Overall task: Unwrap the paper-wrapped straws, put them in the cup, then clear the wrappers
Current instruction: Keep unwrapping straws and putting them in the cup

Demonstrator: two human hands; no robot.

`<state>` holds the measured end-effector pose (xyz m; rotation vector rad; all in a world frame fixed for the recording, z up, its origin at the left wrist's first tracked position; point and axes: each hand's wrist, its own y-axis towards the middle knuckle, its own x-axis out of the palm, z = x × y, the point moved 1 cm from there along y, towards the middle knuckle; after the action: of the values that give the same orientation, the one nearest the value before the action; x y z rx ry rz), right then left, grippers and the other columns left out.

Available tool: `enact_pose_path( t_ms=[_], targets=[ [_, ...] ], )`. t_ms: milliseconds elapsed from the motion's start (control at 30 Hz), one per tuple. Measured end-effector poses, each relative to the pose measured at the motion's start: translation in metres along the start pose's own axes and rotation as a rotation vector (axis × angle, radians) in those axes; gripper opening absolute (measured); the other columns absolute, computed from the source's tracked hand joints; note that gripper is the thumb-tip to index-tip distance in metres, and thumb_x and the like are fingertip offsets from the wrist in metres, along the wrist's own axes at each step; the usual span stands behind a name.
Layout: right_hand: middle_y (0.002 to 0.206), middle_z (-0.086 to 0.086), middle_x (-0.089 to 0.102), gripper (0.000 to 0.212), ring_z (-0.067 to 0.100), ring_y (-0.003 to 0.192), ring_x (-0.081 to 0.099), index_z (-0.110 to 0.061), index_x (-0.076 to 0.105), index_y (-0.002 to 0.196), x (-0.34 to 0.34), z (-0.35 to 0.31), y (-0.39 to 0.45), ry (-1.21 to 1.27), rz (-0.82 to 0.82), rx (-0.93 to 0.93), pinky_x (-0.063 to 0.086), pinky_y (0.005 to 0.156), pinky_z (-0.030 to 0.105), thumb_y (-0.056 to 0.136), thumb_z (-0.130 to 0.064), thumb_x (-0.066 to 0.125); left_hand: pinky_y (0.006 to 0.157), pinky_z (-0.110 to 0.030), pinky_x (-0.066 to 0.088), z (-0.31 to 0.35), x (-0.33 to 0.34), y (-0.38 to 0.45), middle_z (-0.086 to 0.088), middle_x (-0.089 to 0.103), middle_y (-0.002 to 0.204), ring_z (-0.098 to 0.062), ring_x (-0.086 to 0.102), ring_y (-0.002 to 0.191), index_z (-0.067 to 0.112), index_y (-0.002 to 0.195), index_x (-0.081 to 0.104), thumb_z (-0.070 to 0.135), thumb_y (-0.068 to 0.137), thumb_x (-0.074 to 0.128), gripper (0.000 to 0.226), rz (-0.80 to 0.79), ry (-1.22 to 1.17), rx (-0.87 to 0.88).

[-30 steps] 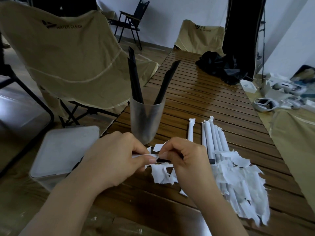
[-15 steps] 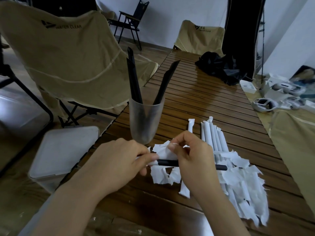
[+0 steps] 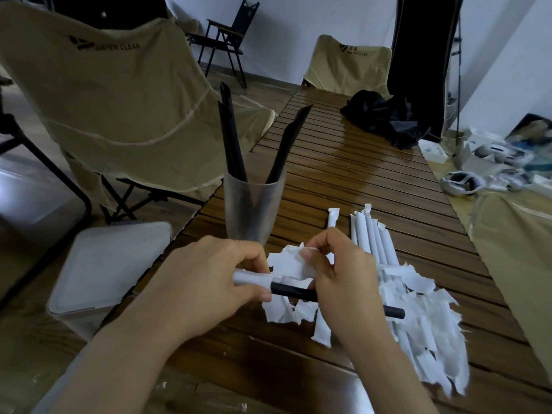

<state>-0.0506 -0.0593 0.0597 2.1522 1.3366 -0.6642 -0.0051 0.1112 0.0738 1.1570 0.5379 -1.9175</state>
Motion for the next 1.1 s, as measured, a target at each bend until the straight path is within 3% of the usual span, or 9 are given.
enact_pose_path(
  t_ms=[167, 267, 367, 433, 567, 700, 800, 900, 1100],
  targets=[
    [0.083, -0.011, 0.059, 0.010, 0.006, 0.070, 0.055, -0.028, 0.054, 0.089, 0.000, 0.000, 0.000, -0.083, -0.019, -0.018, 0.036, 0.059, 0.012, 0.094, -0.019, 0.056, 0.067, -0.018, 0.042, -0.004, 0.005, -0.001, 0.017, 0.064, 0.083, 0.001, 0.057, 0.076, 0.040, 0.093, 0.059, 0.060, 0.089, 0.042, 0.026, -0.126, -0.014, -0.005],
    [0.082, -0.012, 0.057, 0.012, 0.008, 0.069, 0.058, -0.028, 0.053, 0.089, 0.002, 0.002, 0.001, -0.096, 0.002, -0.005, 0.049, 0.061, 0.020, 0.094, -0.018, 0.055, 0.062, -0.016, 0.035, -0.003, 0.002, 0.000, 0.017, 0.059, 0.071, 0.002, 0.055, 0.072, 0.041, 0.078, 0.059, 0.057, 0.090, 0.047, 0.023, -0.100, 0.012, 0.009],
    [0.078, -0.008, 0.057, 0.009, 0.013, 0.067, 0.061, -0.027, 0.052, 0.091, 0.002, 0.007, 0.001, -0.122, 0.033, 0.041, 0.057, 0.063, 0.032, 0.096, -0.019, 0.052, 0.071, -0.017, 0.043, -0.003, 0.000, 0.001, 0.024, 0.064, 0.087, 0.005, 0.057, 0.085, 0.048, 0.088, 0.065, 0.058, 0.084, 0.056, 0.014, -0.064, -0.020, 0.013],
    [0.074, -0.005, 0.058, 0.002, 0.014, 0.063, 0.061, -0.025, 0.052, 0.094, 0.002, 0.009, 0.001, -0.129, 0.060, 0.046, 0.057, 0.060, 0.035, 0.096, -0.024, 0.052, 0.070, -0.017, 0.042, -0.003, -0.001, 0.001, 0.025, 0.065, 0.087, 0.006, 0.057, 0.084, 0.047, 0.093, 0.067, 0.057, 0.081, 0.061, 0.016, -0.053, -0.032, 0.001],
    [0.071, -0.003, 0.060, 0.016, 0.012, 0.058, 0.060, -0.030, 0.044, 0.104, 0.005, 0.010, 0.000, -0.182, 0.033, 0.080, 0.057, 0.057, 0.032, 0.093, -0.036, 0.053, 0.068, -0.016, 0.041, -0.005, 0.000, 0.002, 0.023, 0.066, 0.084, 0.005, 0.058, 0.081, 0.046, 0.093, 0.067, 0.053, 0.081, 0.065, 0.014, -0.059, -0.055, -0.020],
    [0.071, -0.001, 0.057, 0.030, 0.012, 0.057, 0.055, -0.028, 0.040, 0.117, 0.003, 0.014, -0.001, -0.171, -0.008, 0.081, 0.047, 0.050, 0.024, 0.094, -0.013, 0.053, 0.071, -0.017, 0.043, -0.010, 0.003, 0.002, 0.021, 0.065, 0.091, 0.004, 0.057, 0.084, 0.046, 0.091, 0.063, 0.052, 0.086, 0.058, 0.009, -0.054, -0.054, -0.037],
    [0.087, -0.011, 0.058, 0.041, 0.005, 0.063, 0.053, -0.031, 0.043, 0.118, -0.003, 0.009, -0.001, -0.175, -0.125, -0.027, 0.045, 0.060, 0.018, 0.090, -0.004, 0.054, 0.075, -0.022, 0.048, -0.013, 0.004, 0.001, 0.021, 0.064, 0.089, 0.002, 0.058, 0.084, 0.047, 0.085, 0.060, 0.052, 0.088, 0.054, 0.009, -0.055, -0.057, -0.041],
    [0.100, -0.020, 0.055, 0.021, 0.001, 0.073, 0.054, -0.036, 0.056, 0.110, -0.007, -0.001, -0.003, -0.193, -0.261, -0.255, 0.048, 0.068, 0.018, 0.091, -0.027, 0.057, 0.067, -0.021, 0.044, -0.016, 0.002, 0.001, 0.019, 0.062, 0.076, 0.001, 0.058, 0.075, 0.045, 0.077, 0.060, 0.053, 0.088, 0.051, 0.017, -0.063, -0.071, -0.036],
    [0.091, -0.020, 0.063, 0.007, -0.001, 0.082, 0.055, -0.035, 0.071, 0.091, 0.006, -0.007, -0.007, -0.144, -0.325, -0.353, 0.050, 0.071, 0.020, 0.087, -0.035, 0.065, 0.076, -0.020, 0.049, -0.010, 0.001, 0.003, 0.017, 0.066, 0.085, -0.001, 0.061, 0.084, 0.044, 0.090, 0.065, 0.043, 0.088, 0.058, 0.007, -0.101, -0.143, -0.014]
  ],
)
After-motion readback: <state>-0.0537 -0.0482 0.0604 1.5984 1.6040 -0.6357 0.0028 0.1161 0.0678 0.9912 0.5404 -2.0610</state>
